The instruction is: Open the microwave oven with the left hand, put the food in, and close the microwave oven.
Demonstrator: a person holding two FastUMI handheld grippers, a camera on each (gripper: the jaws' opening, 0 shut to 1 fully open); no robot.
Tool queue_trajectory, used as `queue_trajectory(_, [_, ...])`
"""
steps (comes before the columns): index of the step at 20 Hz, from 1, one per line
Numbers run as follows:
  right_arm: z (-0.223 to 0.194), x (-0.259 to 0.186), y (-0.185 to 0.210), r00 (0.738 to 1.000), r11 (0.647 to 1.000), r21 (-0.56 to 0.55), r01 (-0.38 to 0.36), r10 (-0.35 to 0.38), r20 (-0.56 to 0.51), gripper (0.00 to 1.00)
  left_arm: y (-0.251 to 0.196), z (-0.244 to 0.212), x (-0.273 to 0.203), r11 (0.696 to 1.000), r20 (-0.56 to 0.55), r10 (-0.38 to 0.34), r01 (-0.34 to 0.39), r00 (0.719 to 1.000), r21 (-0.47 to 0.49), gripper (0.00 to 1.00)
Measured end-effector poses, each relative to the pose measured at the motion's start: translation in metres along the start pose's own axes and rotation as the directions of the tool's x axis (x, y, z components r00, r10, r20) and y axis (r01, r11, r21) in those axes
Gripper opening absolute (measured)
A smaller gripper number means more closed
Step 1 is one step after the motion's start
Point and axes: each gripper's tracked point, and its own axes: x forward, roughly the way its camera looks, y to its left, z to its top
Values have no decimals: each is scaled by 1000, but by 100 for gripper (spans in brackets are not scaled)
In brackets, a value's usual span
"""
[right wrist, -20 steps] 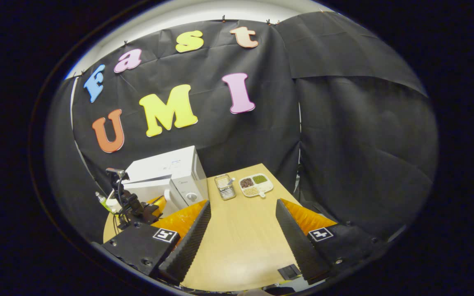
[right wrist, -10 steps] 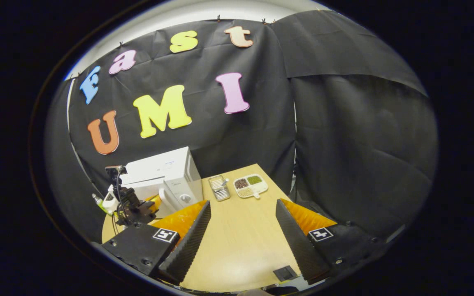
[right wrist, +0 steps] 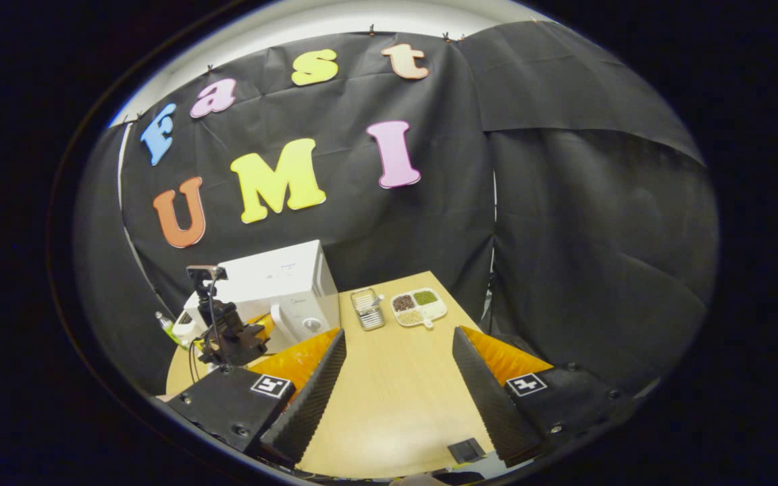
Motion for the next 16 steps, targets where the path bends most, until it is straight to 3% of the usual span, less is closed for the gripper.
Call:
queue_trajectory(5, [29, -14, 21, 994, 995, -102, -15, 26, 106, 100, 5, -11, -88, 999, -15, 15, -15, 1000, -36, 0])
queue_trajectory(8, [35, -15, 55, 987, 986, -152, -66, 87, 135, 100, 19, -16, -150, 998, -64, 63, -63, 996, 3, 96])
queue_trajectory(9, [36, -14, 67, 984, 982, -168, -89, 113, 136, 100, 23, -8, -172, 998, -50, 69, -69, 996, -11, 95])
queue_trajectory(10, [36, -12, 79, 981, 977, -182, -110, 137, 141, 92, 24, 4, -193, 997, -26, 72, -73, 997, -32, 95])
queue_trajectory(11, [36, -12, 92, 975, 972, -188, -137, 166, 145, 92, 30, 14, -212, 994, -16, 90, -91, 996, -54, 95])
queue_trajectory(12, [35, -13, 105, 969, 967, -194, -166, 196, 149, 100, 37, 24, -230, 992, 0, 106, -106, 994, -73, 95])
queue_trajectory(13, [35, -13, 117, 963, 960, -201, -193, 225, 151, 100, 46, 39, -248, 987, 28, 134, -131, 991, -91, 95])
queue_trajectory(14, [35, -11, 129, 956, 954, -212, -212, 248, 156, 92, 56, 53, -263, 981, 52, 168, -161, 984, -112, 95])
queue_trajectory(15, [36, -10, 138, 953, 949, -221, -224, 261, 154, 100, 63, 65, -276, 975, 68, 188, -178, 980, -131, 95])
queue_trajectory(16, [36, -9, 147, 947, 945, -223, -241, 279, 158, 100, 68, 77, -288, 970, 87, 206, -192, 975, -146, 94])
